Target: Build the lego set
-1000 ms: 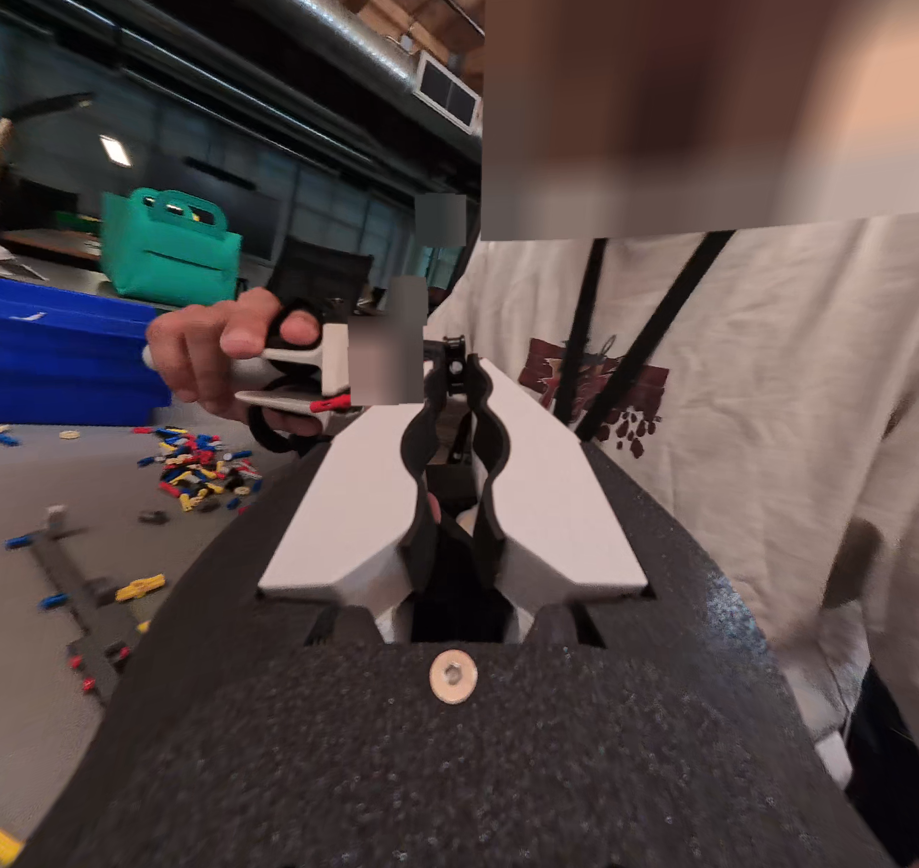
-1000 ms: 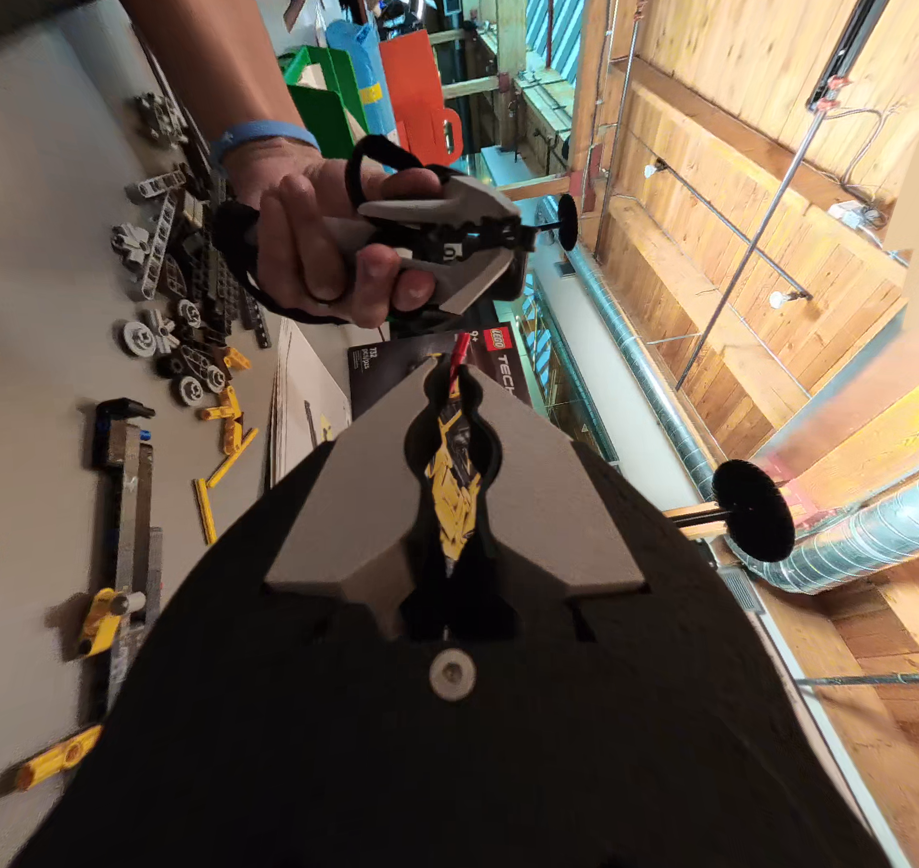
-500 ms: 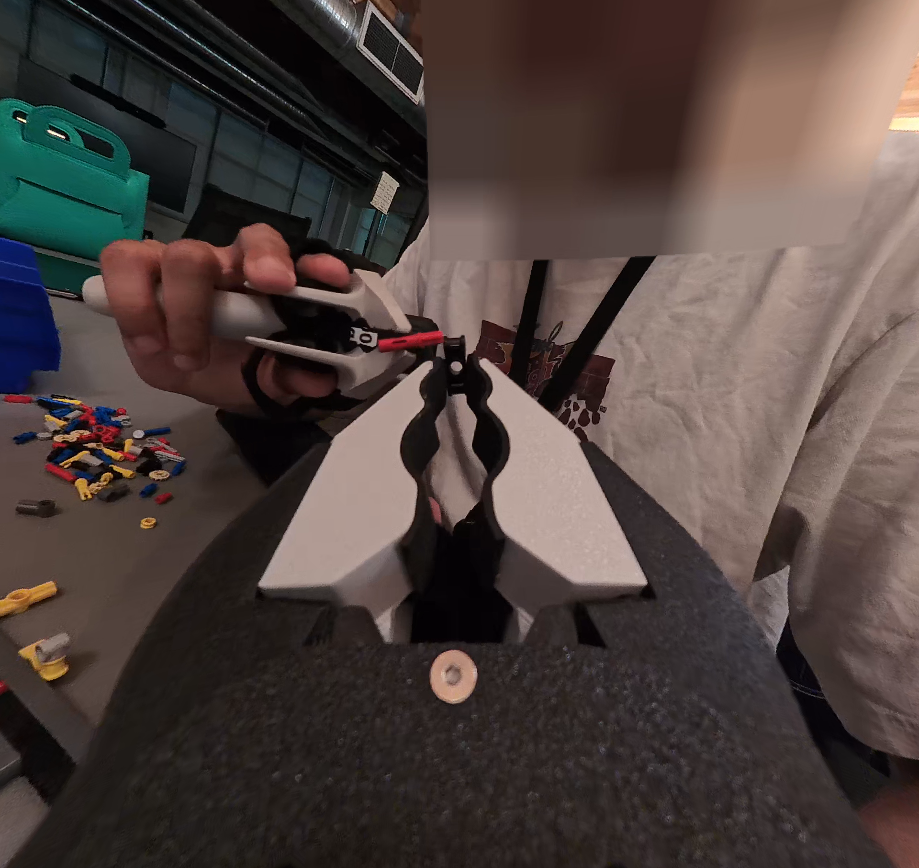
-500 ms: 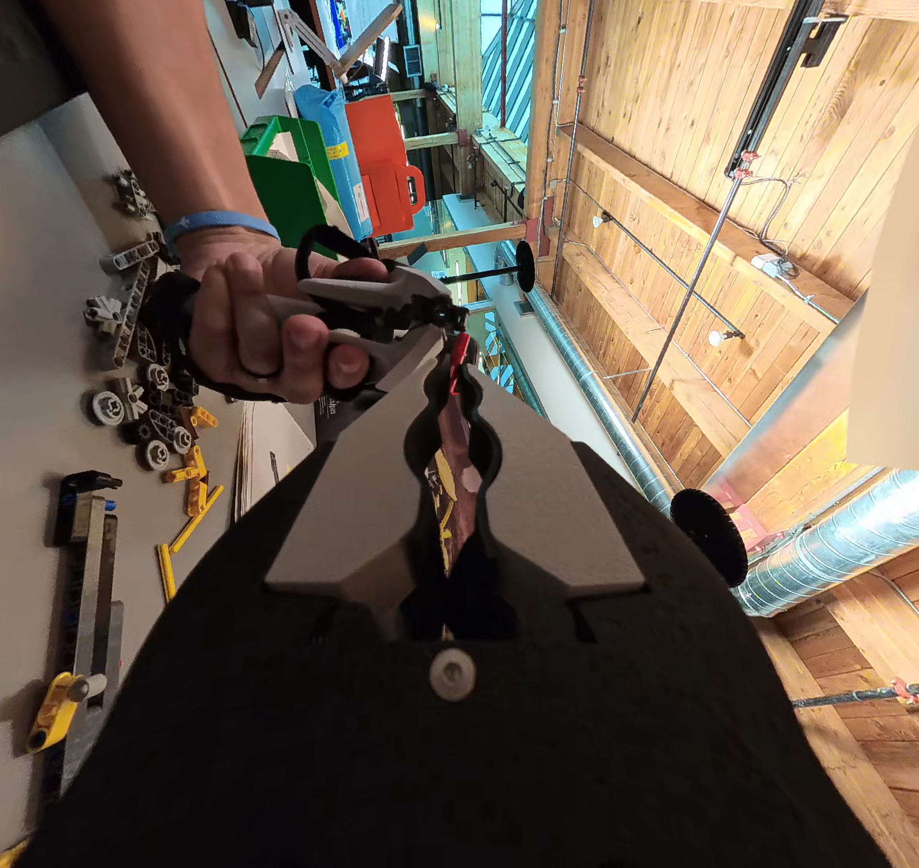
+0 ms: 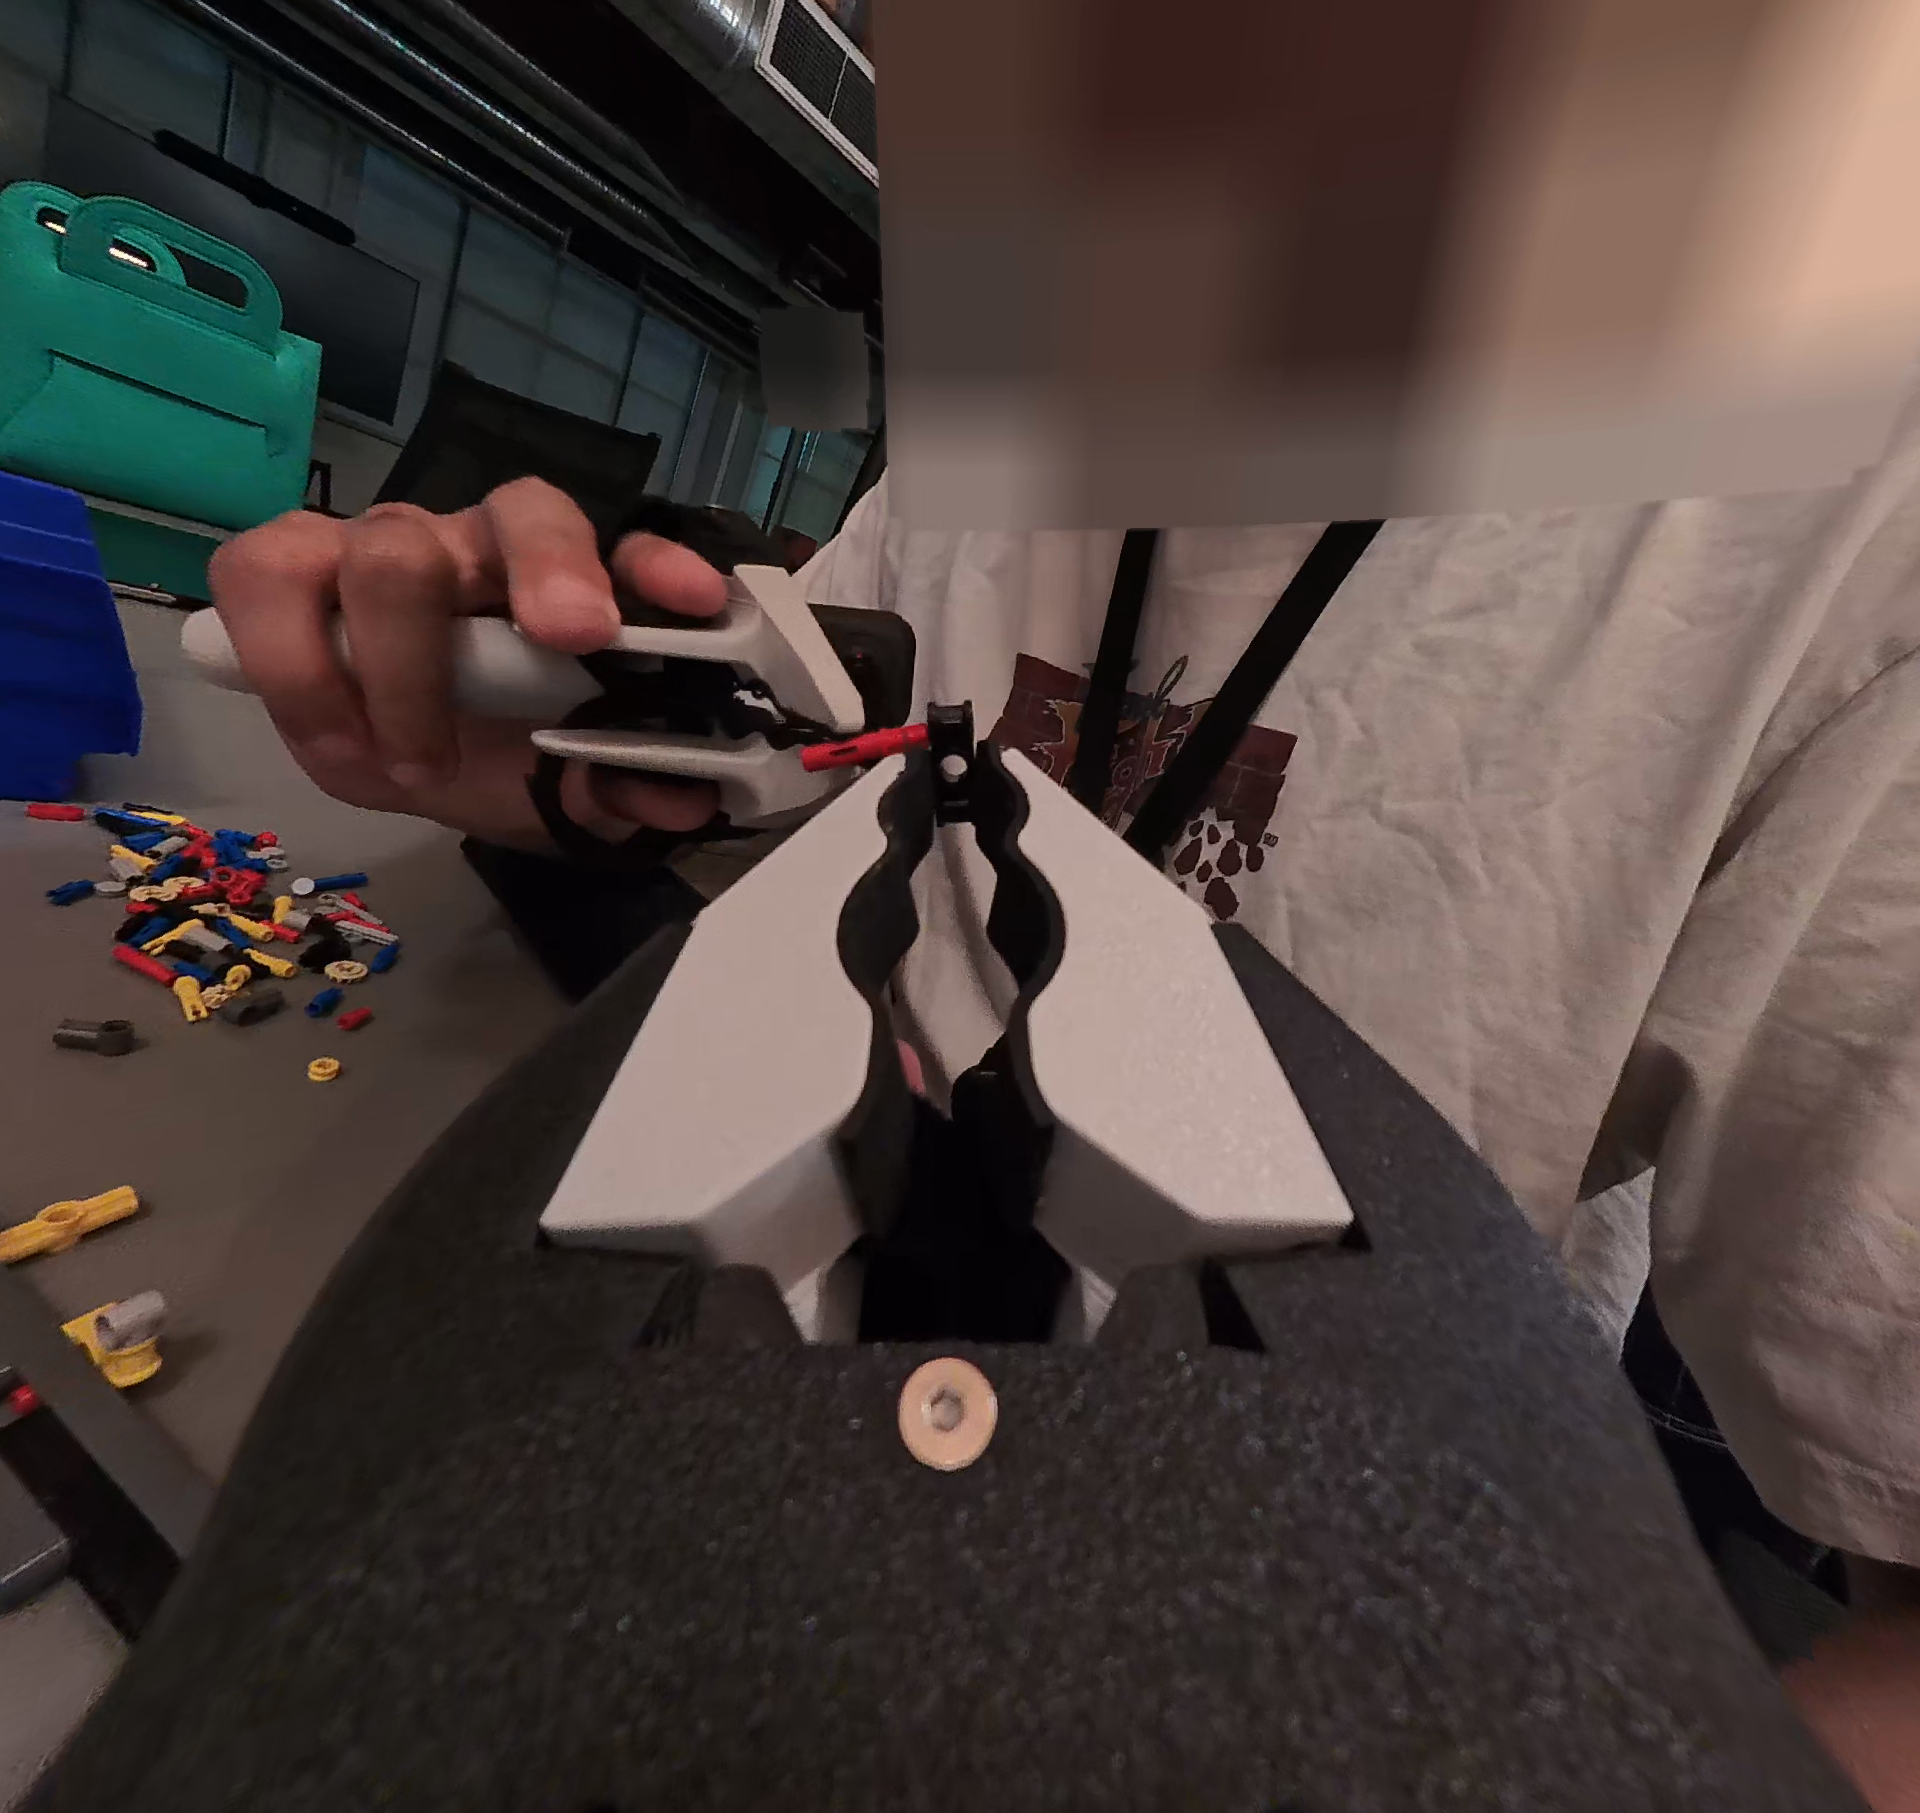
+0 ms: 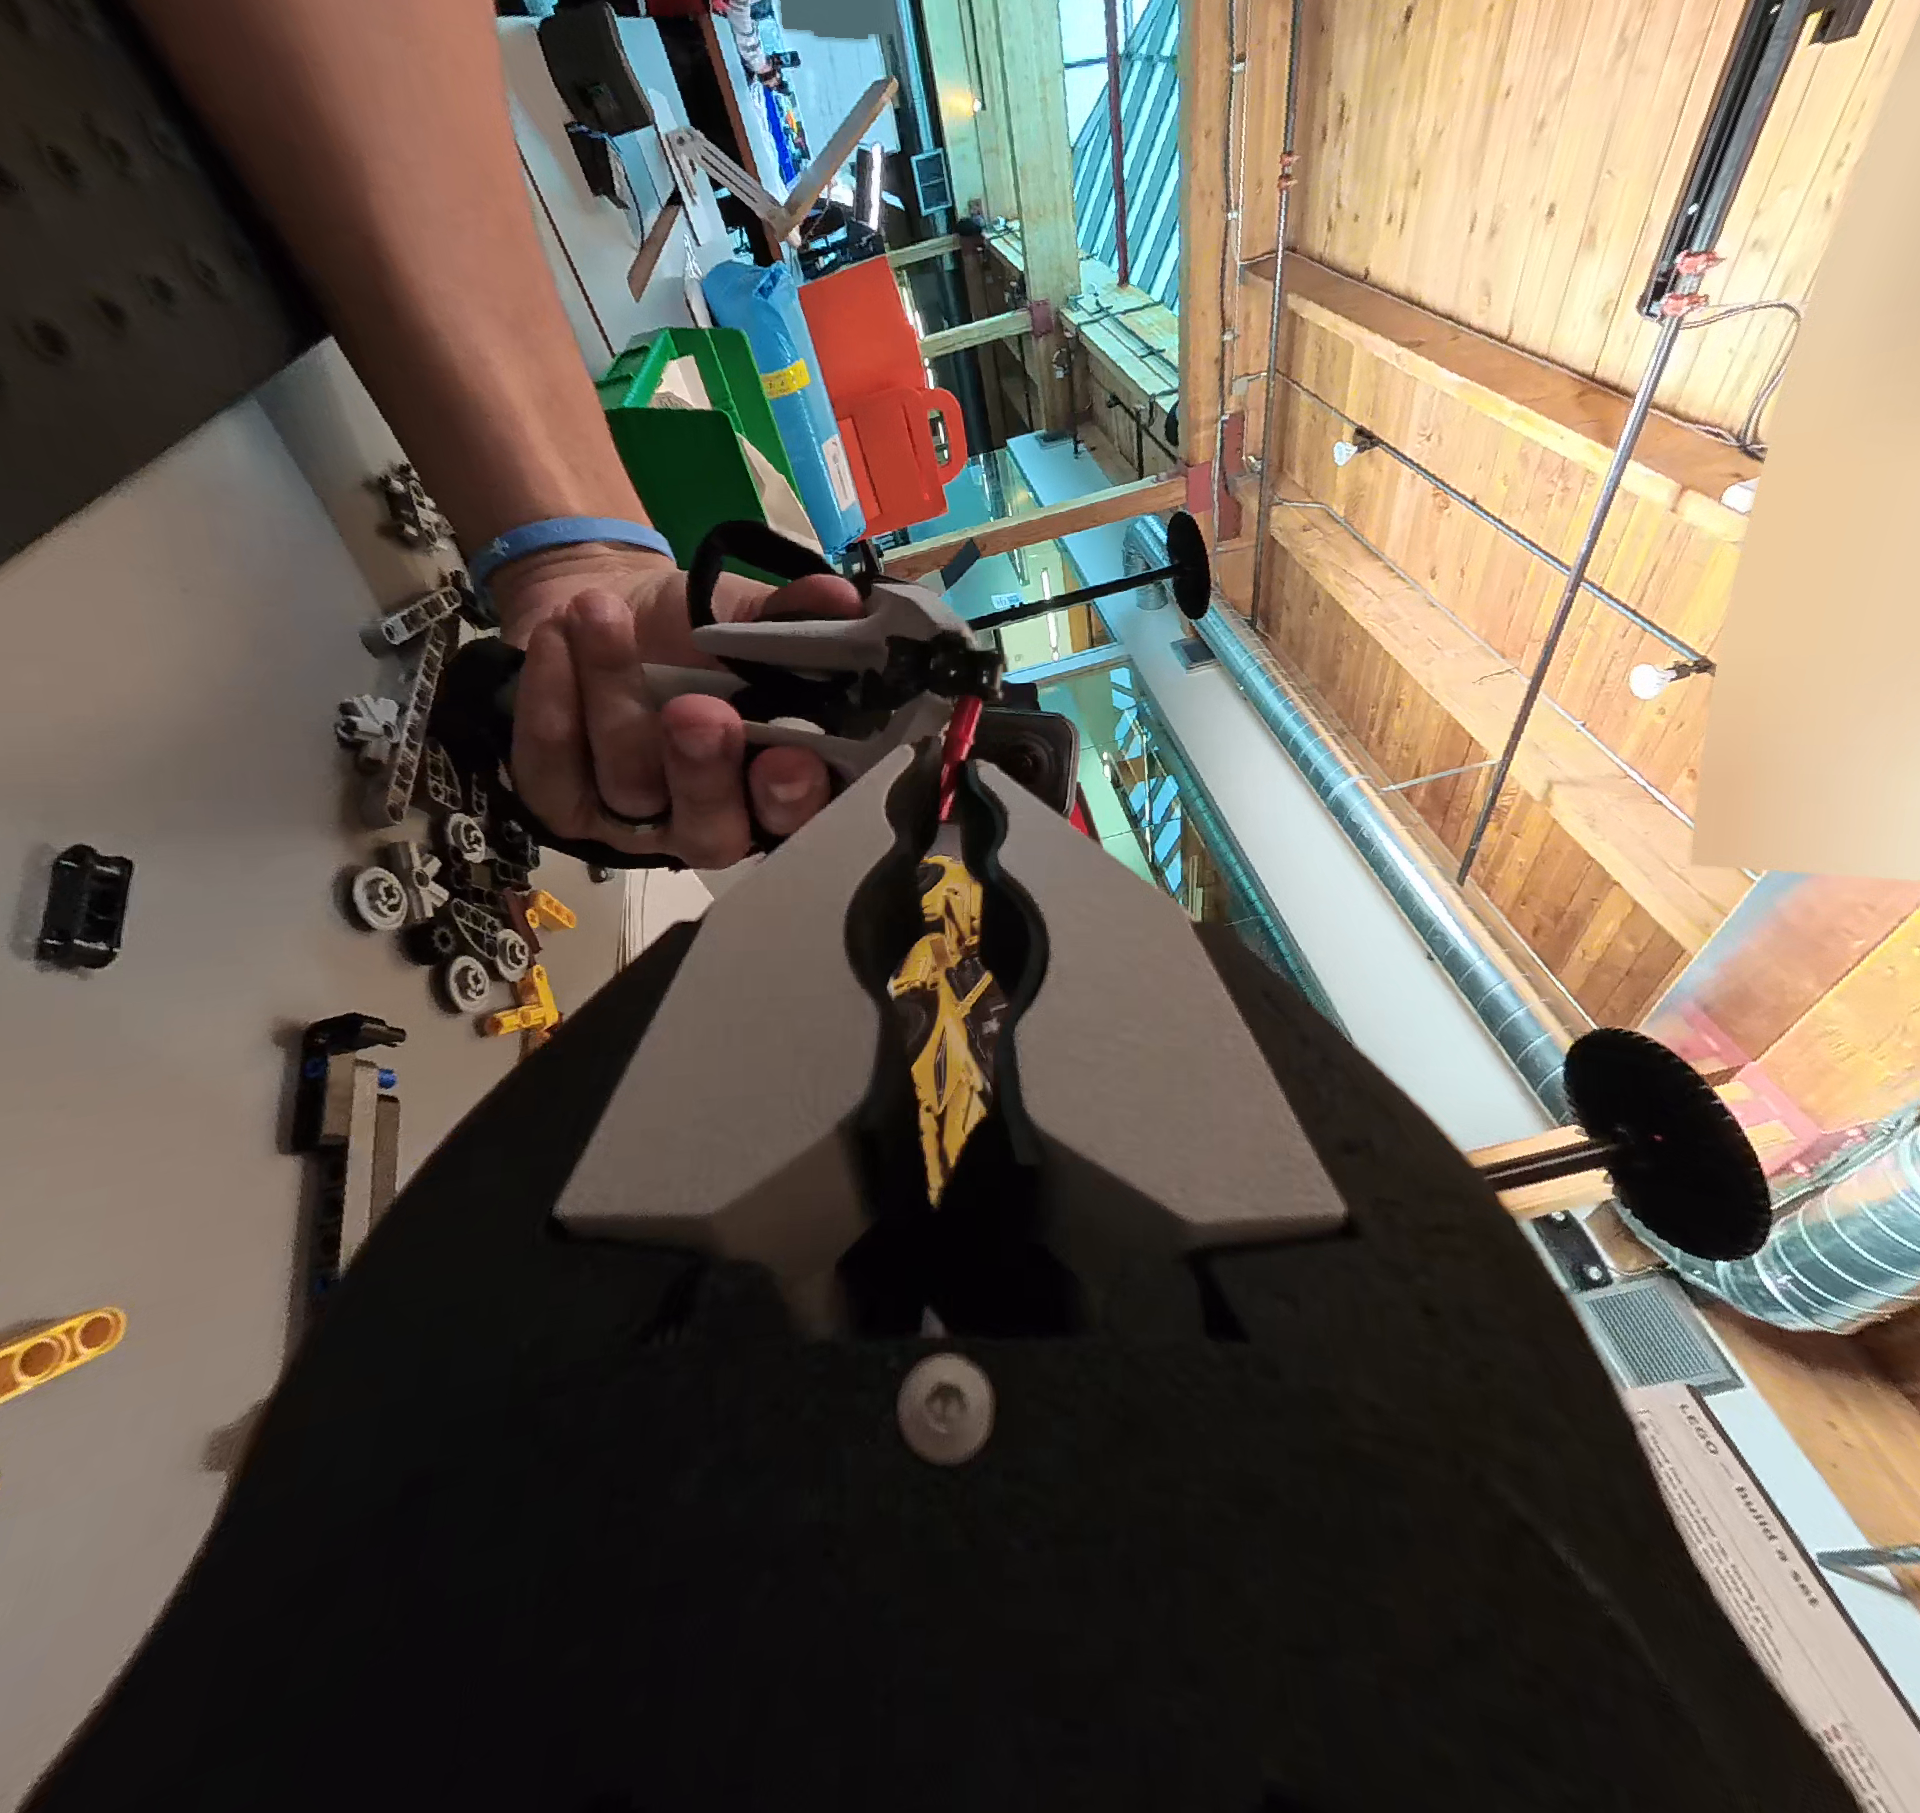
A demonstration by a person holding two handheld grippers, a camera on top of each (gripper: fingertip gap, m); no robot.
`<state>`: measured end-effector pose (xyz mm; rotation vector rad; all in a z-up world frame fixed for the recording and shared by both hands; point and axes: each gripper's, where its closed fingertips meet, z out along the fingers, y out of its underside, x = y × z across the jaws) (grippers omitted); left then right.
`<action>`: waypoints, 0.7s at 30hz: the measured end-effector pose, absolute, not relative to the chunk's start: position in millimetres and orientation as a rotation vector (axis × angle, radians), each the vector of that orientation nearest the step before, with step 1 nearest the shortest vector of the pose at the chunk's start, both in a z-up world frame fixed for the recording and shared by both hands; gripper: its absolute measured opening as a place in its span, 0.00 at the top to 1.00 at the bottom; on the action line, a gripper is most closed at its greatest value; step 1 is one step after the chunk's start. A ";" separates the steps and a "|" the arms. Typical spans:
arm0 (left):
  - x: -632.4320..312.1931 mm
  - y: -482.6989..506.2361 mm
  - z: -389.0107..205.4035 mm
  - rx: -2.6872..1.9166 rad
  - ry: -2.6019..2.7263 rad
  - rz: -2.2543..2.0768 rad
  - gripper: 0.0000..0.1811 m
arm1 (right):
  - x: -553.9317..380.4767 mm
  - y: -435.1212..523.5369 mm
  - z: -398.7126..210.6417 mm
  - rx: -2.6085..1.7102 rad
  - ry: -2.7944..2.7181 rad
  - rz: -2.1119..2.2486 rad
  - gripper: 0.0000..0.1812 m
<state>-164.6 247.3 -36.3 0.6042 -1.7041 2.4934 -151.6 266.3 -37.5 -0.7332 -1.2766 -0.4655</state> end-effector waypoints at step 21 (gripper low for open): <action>-162.5 246.3 -44.9 0.646 -1.756 2.453 0.97 | -149.4 266.6 -46.9 -0.802 -1.317 -0.440 0.99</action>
